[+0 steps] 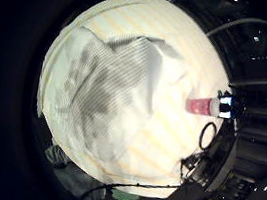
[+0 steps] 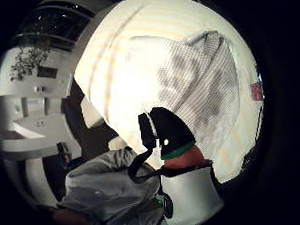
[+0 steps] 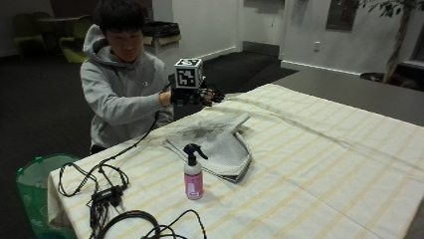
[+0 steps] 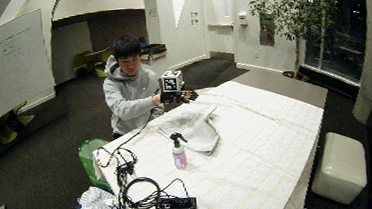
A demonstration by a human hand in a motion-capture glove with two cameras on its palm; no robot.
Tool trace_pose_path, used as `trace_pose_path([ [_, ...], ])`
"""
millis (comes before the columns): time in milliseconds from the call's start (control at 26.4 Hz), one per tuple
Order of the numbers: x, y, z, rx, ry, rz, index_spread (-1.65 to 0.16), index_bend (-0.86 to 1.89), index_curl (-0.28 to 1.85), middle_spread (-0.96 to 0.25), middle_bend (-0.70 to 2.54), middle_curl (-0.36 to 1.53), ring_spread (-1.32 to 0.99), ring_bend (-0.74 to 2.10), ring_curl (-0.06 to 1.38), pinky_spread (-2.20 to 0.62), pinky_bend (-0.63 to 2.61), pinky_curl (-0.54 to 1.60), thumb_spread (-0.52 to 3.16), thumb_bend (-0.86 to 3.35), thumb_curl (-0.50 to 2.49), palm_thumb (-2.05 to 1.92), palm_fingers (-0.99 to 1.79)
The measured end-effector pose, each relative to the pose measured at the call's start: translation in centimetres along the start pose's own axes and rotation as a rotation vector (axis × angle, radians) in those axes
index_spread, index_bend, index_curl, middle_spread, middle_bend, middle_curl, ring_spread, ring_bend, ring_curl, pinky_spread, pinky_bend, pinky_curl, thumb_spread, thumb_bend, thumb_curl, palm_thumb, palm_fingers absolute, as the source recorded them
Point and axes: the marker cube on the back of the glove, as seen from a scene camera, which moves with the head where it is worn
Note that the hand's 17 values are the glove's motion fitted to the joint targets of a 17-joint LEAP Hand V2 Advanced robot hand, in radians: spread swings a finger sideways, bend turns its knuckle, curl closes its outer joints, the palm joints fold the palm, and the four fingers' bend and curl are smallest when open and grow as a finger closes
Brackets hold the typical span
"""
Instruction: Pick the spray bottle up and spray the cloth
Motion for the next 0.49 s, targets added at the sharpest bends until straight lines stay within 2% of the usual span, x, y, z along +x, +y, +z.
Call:
trace_pose_path([
  [190, 0.0, 0.6, -0.3, 0.061, 0.033, -0.054, -0.32, 0.24, 0.12, -0.07, 0.21, 0.09, 0.03, 0.17, 0.04, 0.18, 0.34, 0.12, 0.65, 0.23, 0.12, 0.43, 0.18],
  [379, 1.2, 1.3, -0.8, 0.135, 0.13, -0.198, -0.39, 0.16, 0.15, -0.09, 0.23, 0.14, 0.03, 0.2, 0.07, 0.21, 0.36, 0.16, 0.83, 0.22, 0.16, 0.47, 0.15],
  [493, 2.1, 1.2, -2.0, 0.177, 0.007, -0.116, -0.41, 0.13, 0.15, -0.1, 0.24, 0.16, 0.03, 0.21, 0.09, 0.23, 0.37, 0.18, 0.9, 0.2, 0.18, 0.49, 0.12],
])
